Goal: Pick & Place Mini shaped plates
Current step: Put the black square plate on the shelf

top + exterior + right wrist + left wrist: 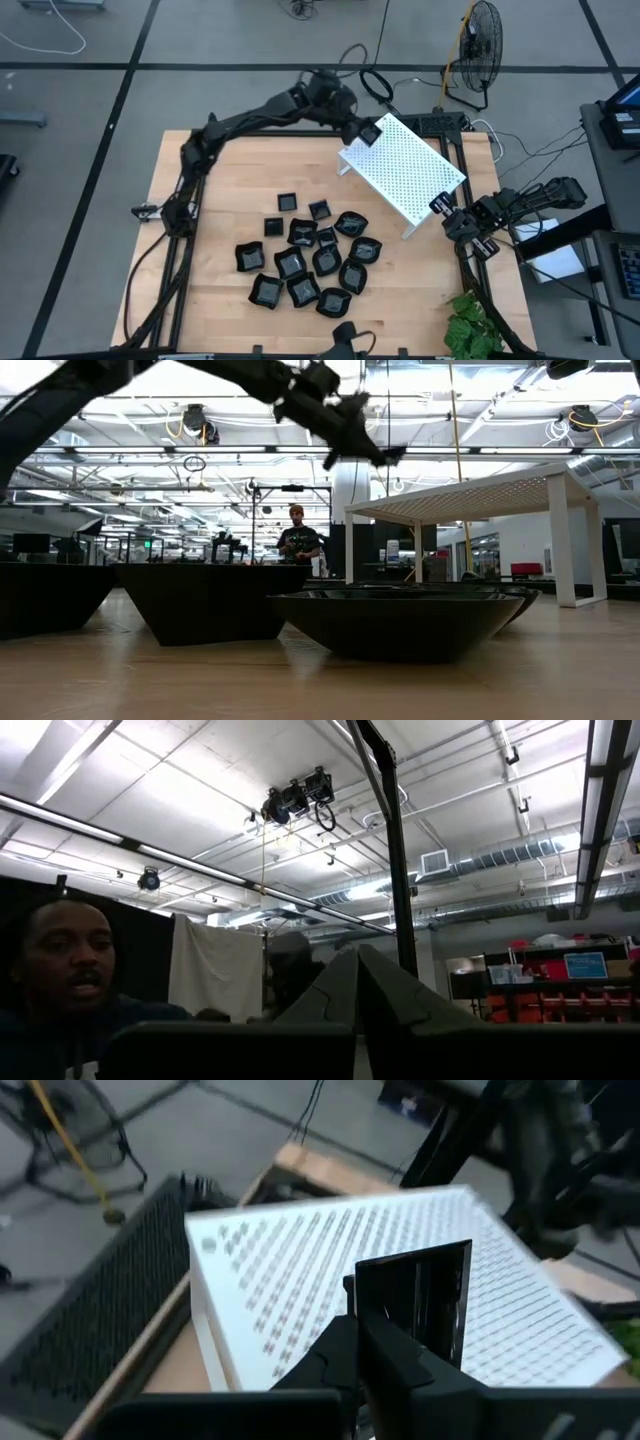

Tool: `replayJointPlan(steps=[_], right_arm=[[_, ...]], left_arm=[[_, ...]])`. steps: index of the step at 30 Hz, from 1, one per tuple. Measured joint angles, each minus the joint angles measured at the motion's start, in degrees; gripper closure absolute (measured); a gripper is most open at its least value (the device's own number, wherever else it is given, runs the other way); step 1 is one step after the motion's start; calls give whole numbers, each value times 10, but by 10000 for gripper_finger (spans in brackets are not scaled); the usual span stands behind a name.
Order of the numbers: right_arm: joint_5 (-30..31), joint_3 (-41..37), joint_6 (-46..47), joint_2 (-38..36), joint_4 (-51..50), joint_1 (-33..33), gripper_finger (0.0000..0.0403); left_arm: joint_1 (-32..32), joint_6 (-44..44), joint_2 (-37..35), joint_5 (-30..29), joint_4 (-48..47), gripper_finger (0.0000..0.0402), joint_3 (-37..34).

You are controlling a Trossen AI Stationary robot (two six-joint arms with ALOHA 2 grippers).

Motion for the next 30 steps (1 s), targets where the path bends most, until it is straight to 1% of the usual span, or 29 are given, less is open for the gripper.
replayJointPlan(steps=[5, 8, 11, 15, 22, 30], right_arm=[[0, 0, 0, 0, 0, 0, 403], [0, 0, 0, 0, 0, 0, 403], [0, 0, 0, 0, 0, 0, 403], [0, 0, 0, 0, 0, 0, 403], [0, 0, 0, 0, 0, 0, 403], [0, 0, 0, 0, 0, 0, 403]], left_arm=[[-2, -15, 28, 8, -4, 397, 0], [-9, -14, 29, 11, -8, 391, 0], [-16, -3, 29, -9, -23, 390, 0], [-17, 3, 29, -20, -43, 397, 0], [-17, 5, 29, -21, -47, 373, -3], [-21, 7, 29, -21, -46, 369, -3]])
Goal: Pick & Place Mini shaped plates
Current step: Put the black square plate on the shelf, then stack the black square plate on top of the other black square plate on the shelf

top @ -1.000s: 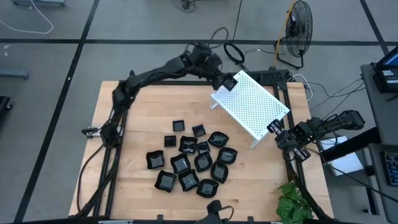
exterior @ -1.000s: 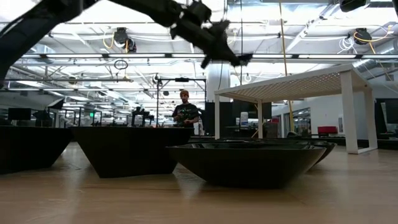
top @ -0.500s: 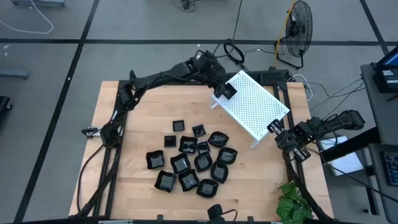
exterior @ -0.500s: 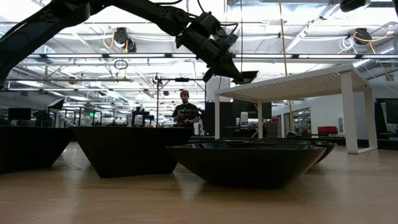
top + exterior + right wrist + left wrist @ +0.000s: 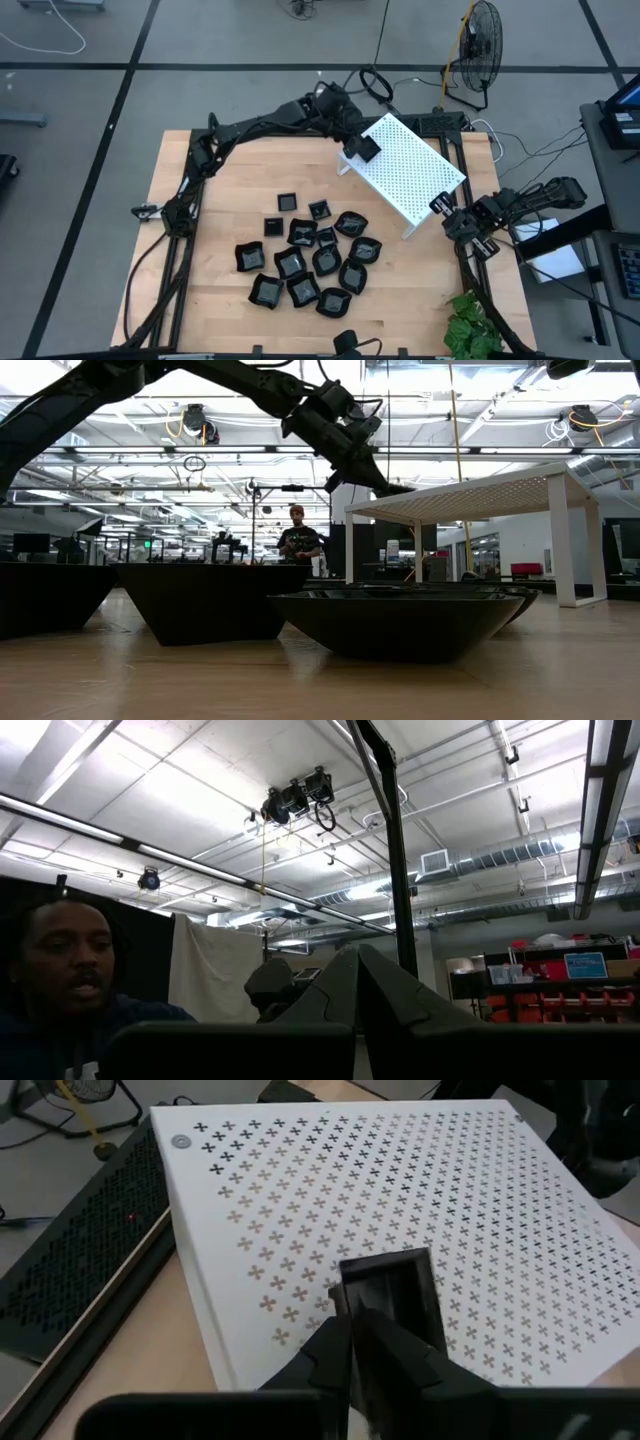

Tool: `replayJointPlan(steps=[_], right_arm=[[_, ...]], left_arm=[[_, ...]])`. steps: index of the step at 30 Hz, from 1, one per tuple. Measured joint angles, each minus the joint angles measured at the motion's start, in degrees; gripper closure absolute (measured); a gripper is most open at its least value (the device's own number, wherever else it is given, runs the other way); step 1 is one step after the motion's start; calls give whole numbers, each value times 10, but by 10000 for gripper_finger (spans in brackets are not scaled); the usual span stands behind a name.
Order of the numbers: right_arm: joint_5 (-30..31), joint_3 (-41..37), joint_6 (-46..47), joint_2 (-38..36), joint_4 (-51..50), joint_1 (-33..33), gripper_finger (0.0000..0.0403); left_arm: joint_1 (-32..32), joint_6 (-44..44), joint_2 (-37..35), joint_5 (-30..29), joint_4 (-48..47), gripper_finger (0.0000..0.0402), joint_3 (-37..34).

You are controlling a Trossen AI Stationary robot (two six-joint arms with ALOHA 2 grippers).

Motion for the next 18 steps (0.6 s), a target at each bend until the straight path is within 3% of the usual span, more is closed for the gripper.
replayJointPlan(steps=[5, 12, 18], right_arm=[[0, 0, 0, 0, 0, 0, 403], [0, 0, 0, 0, 0, 0, 403], [0, 0, 0, 0, -4, 0, 403]], left_arm=[[0, 1, 0, 0, -3, 351, 0], [-3, 40, -54, -62, -21, 268, 0], [-19, 129, -117, -120, -169, 210, -1]])
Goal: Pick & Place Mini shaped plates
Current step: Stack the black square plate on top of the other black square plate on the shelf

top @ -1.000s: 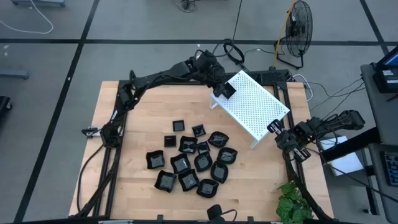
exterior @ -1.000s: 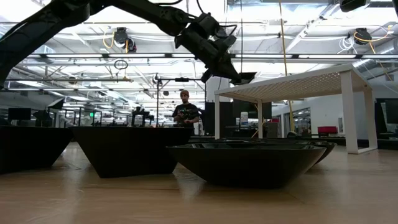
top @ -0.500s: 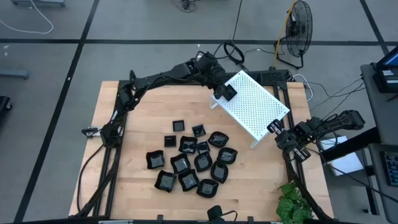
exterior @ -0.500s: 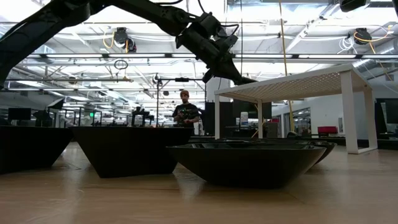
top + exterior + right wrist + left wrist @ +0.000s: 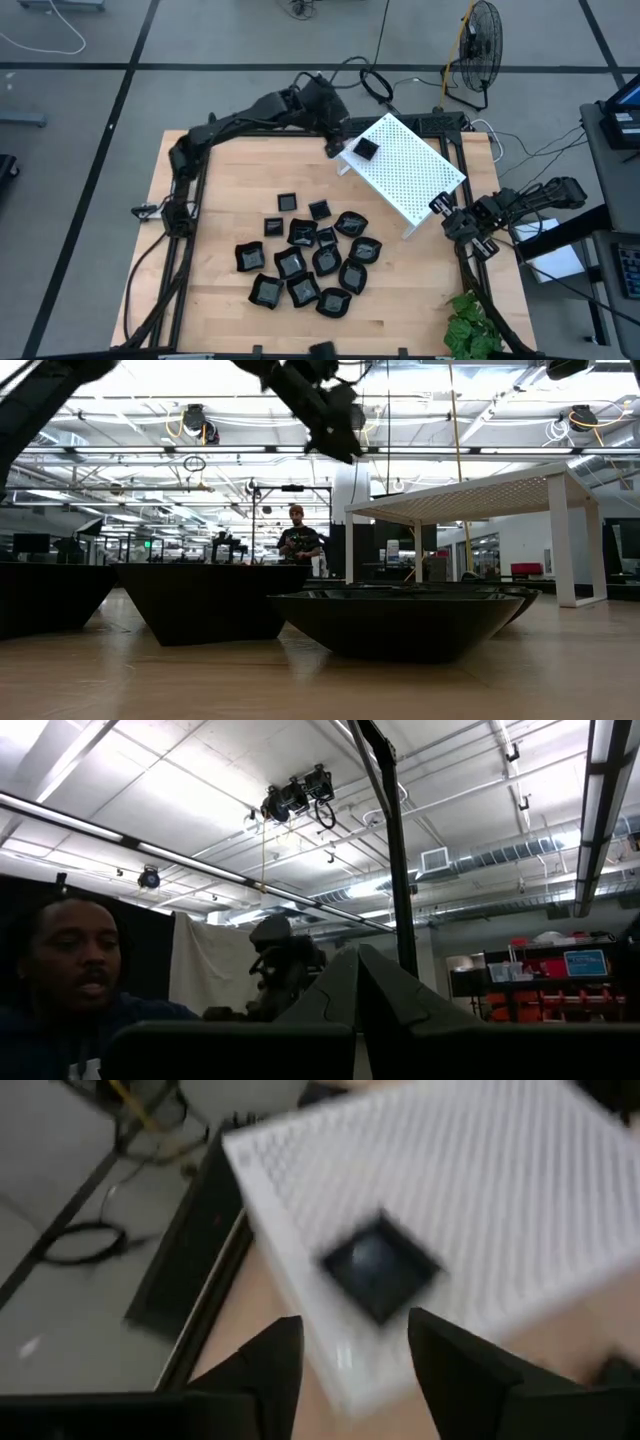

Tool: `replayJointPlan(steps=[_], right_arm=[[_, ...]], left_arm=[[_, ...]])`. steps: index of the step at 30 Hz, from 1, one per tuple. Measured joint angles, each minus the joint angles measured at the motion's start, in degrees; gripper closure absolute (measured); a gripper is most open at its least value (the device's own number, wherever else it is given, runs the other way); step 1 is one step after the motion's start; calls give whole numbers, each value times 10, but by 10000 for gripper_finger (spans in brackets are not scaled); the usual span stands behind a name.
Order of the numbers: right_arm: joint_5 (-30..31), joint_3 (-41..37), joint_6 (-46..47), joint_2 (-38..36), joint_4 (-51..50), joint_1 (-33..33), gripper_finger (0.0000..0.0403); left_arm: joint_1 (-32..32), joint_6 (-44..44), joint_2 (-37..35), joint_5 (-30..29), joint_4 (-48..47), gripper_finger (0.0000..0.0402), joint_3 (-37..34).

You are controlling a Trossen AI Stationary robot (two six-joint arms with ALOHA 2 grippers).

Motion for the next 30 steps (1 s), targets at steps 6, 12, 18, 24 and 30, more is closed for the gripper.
replayJointPlan(steps=[6, 12, 18, 24, 30], right_arm=[[0, 0, 0, 0, -4, 0, 403], [0, 0, 0, 0, -6, 0, 403], [0, 0, 0, 0, -12, 0, 403], [0, 0, 0, 0, -25, 0, 403], [0, 0, 0, 0, -26, 0, 403]], left_arm=[[-36, -48, -54, -66, -278, 202, -12], [-72, -129, -122, -133, -264, 220, -189], [-61, -254, -216, -98, -60, 233, -445], [-68, -464, -263, -88, 68, 233, -630], [-100, -559, -262, -113, 126, 234, -716]])
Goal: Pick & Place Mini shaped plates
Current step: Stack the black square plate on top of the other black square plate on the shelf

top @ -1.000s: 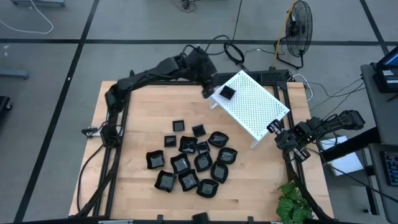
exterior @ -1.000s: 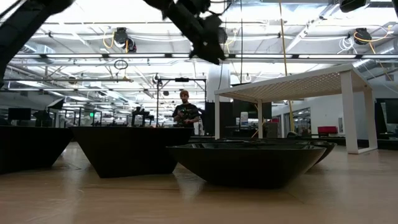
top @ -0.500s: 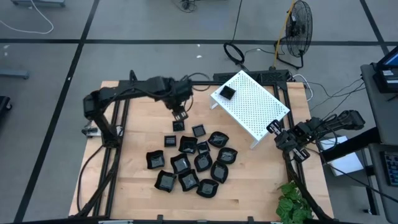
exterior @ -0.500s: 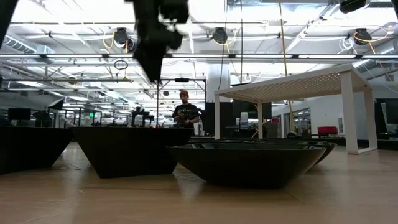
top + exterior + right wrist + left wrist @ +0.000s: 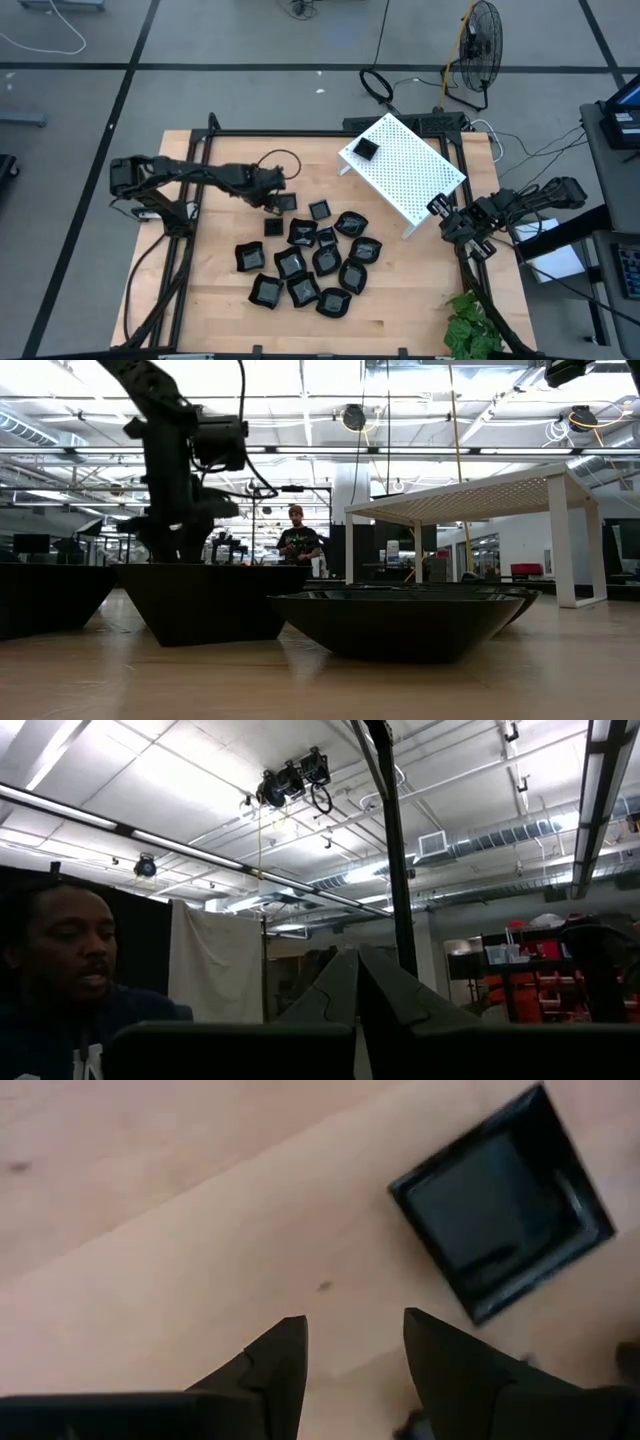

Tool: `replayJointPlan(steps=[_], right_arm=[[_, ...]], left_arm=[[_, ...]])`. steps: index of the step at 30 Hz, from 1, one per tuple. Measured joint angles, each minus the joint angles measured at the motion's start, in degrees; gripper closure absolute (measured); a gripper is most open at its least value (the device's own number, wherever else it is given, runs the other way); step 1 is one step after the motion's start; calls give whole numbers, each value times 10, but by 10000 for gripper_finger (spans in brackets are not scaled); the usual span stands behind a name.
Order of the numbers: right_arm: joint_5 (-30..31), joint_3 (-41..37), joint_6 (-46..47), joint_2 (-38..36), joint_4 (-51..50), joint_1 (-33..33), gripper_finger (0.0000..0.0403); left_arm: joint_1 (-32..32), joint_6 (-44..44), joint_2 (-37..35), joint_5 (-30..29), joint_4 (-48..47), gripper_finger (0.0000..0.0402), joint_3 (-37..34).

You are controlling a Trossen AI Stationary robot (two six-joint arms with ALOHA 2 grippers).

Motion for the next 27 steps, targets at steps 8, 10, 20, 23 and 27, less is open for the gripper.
replayJointPlan(steps=[8, 10, 20, 23, 27], right_arm=[[0, 0, 0, 0, 0, 0, 403], [0, 0, 0, 0, 0, 0, 403], [0, 0, 0, 0, 0, 0, 403], [0, 0, 0, 0, -1, 0, 403], [0, 0, 0, 0, -3, 0, 403]], left_arm=[[-17, -30, 0, -27, 68, 234, -15], [-16, -26, 0, -28, 83, 234, -15], [-11, -45, 16, -26, 105, 234, -15], [-11, -50, 28, -26, 106, 234, -14], [-11, -47, 37, -28, 107, 234, -15]])
